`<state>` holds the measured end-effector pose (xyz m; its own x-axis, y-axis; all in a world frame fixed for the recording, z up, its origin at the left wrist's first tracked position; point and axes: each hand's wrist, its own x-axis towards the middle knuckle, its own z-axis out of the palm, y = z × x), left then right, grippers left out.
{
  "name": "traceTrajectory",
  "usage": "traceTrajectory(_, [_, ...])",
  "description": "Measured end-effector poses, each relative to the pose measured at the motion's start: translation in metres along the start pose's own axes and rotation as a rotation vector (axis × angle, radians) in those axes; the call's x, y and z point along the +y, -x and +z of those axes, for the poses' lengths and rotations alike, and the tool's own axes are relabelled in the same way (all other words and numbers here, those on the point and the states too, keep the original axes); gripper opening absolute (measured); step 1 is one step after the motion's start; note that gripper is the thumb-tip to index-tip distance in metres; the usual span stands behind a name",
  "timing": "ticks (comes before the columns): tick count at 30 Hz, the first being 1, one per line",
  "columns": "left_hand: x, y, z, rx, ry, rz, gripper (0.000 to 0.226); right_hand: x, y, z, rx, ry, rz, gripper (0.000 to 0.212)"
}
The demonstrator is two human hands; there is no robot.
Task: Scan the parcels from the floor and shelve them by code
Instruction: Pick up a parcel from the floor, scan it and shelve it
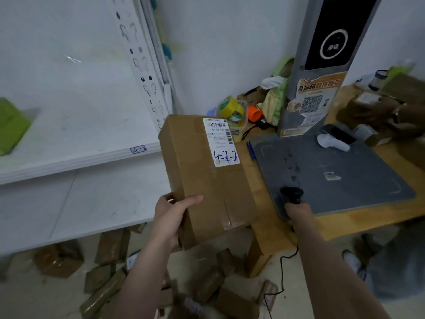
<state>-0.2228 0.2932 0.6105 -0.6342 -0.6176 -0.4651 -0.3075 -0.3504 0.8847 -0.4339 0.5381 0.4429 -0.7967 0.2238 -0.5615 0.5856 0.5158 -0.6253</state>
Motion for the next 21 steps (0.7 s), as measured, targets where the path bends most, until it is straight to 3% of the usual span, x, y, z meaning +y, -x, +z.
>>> traceTrajectory(8, [-0.003, -0.019, -0.006, -0.019, -0.036, -0.003, 0.090, 0.006, -0.023, 0.011, -0.016, 0.080, 0.042, 0.019])
traceTrajectory(11, [-0.007, -0.026, -0.013, -0.008, -0.030, -0.011, 0.083, 0.010, -0.019, 0.022, -0.028, 0.045, 0.037, 0.024])
traceTrajectory(16, [-0.015, -0.036, -0.022, 0.010, -0.047, -0.022, 0.089, -0.006, 0.017, 0.041, -0.051, -0.175, -0.138, 0.035])
traceTrajectory(21, [-0.025, -0.037, -0.037, 0.010, -0.056, -0.028, 0.099, -0.039, 0.077, 0.045, -0.188, -0.331, -0.313, 0.030])
